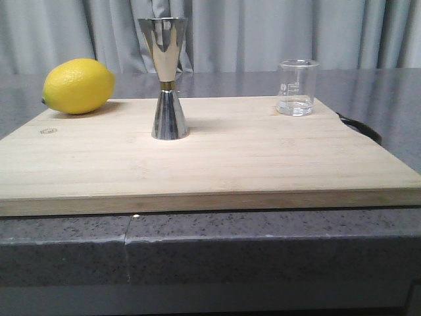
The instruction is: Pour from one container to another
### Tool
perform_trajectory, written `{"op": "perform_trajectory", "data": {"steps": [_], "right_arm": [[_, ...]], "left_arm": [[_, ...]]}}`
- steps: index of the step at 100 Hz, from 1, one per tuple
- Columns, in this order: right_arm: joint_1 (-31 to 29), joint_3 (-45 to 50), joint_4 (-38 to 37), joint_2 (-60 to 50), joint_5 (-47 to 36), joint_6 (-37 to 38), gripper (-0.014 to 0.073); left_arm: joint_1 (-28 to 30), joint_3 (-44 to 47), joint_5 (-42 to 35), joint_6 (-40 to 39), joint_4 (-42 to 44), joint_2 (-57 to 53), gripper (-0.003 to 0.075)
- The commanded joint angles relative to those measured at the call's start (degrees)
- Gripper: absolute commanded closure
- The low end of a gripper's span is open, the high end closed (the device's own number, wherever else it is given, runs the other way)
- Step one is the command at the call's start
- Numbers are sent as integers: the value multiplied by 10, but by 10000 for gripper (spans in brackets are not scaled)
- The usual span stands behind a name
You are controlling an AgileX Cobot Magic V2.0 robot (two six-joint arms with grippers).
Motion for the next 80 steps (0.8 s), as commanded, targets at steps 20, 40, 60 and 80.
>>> {"op": "perform_trajectory", "data": {"steps": [20,40,60,80], "right_arm": [[-3,-10,-4,-9,-69,2,307],[-3,-10,-4,-9,-70,2,643],[-3,-10,-9,-9,-78,2,664],[-3,-10,-8,-9,-78,2,664]], "left_arm": [[-3,14,-87,-23,-5,-26,419],[-3,14,-105,-23,-8,-26,661],[-3,14,-124,-23,-9,-26,739],[-3,14,-124,-23,-9,-26,739]]}}
